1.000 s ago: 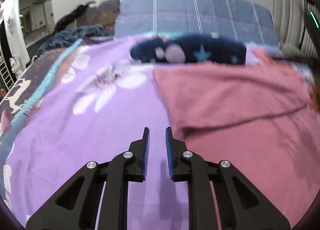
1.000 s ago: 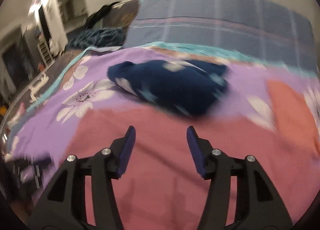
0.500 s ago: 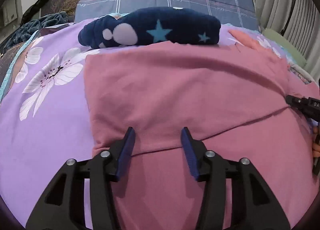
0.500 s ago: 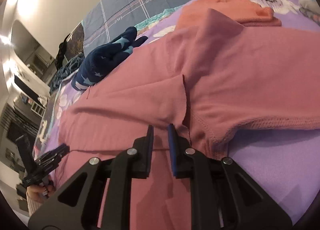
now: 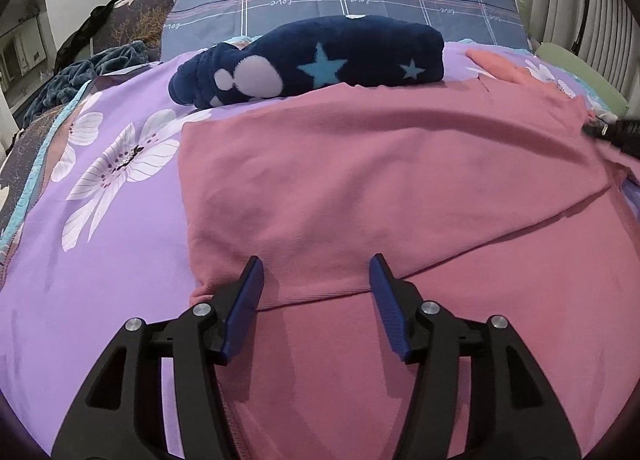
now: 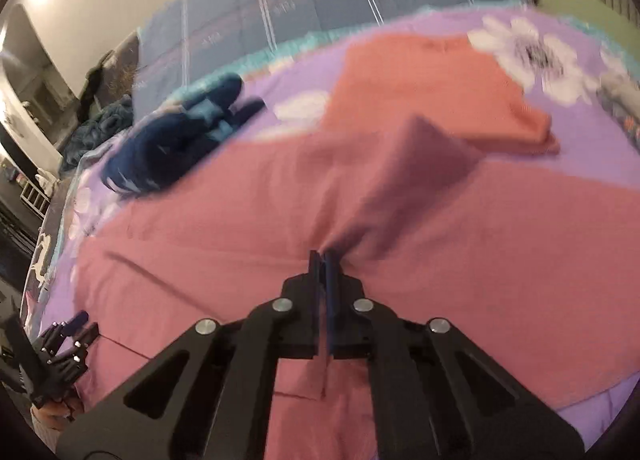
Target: Fold small clothes
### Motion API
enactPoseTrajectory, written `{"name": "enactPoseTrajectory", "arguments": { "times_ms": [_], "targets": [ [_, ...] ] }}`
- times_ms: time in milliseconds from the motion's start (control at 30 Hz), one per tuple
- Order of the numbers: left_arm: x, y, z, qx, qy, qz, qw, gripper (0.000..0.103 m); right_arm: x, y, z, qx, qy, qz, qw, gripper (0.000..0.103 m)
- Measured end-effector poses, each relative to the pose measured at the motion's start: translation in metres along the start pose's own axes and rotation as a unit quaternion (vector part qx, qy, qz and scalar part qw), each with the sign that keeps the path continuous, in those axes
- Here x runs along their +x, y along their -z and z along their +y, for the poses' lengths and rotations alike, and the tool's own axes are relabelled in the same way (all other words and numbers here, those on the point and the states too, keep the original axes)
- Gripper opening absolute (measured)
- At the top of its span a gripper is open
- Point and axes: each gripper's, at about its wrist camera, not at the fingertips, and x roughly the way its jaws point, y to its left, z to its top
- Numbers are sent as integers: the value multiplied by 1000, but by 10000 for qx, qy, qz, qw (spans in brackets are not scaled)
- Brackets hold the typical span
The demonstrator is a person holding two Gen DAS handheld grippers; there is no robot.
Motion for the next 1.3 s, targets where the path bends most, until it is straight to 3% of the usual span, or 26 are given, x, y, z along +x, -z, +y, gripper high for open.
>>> {"name": "enactPoseTrajectory", "arguments": {
  "times_ms": [33, 100, 133, 233, 333, 400, 433, 500, 600, 700, 800, 900, 1033, 1167, 1233, 1300],
  "targets": [
    [0, 0, 0, 10, -21, 3, 10000, 58, -2, -2, -1, -33, 146, -217, 9997, 1],
    [1, 0, 0, 5, -26, 8, 10000, 59, 13, -5, -9, -34, 665, -3, 9978, 0],
    [1, 0, 0, -1, -25, 3, 10000, 59, 20, -3, -17, 95, 640, 205, 9977, 0],
    [1, 0, 1, -25, -16, -15, 10000, 60, 2, 2, -21, 352, 218, -12, 9991, 4],
    [1, 0, 1, -15, -30, -7, 10000, 60, -19, 9, 2, 8, -422, -134, 9990, 4],
    [1, 1, 1, -7, -44, -18, 10000, 60, -15, 16, 22, -272, -555, 91, 9980, 9],
    [1, 1, 1, -5, -56, -24, 10000, 61, -4, 23, 29, -448, -323, 338, 9979, 15],
    [0, 1, 0, 2, -86, -27, 10000, 62, 22, 37, 32, -663, 282, 730, 9947, 14],
    [0, 2, -1, 13, -186, -43, 9998, 66, 9, 43, 29, -529, 215, 494, 9971, 14],
    [0, 1, 2, -31, -157, -31, 9999, 67, -52, 38, 6, -156, -158, -99, 9997, 18],
    [0, 2, 4, -73, -101, -43, 9999, 67, -107, 29, -40, 272, -7, -710, 9971, 25],
    [-4, 1, 5, -97, -33, -101, 9999, 66, -168, 29, -122, 1369, 192, -1214, 9829, 27],
    [-27, -10, 3, -296, 545, -404, 9973, 66, -221, 64, -227, 2907, 337, -1568, 9433, 28],
    [-38, -27, -22, -143, 848, -621, 9944, 66, -249, 89, -290, 3777, 301, -2058, 9023, 28],
    [-31, -29, -35, -5, 854, -589, 9946, 66, -252, 95, -312, 4191, -37, -2256, 8794, 28],
    [-13, -23, -45, -57, 961, -361, 9947, 66, -252, 98, -324, 4409, -81, -2318, 8671, 28]
  ]
}}
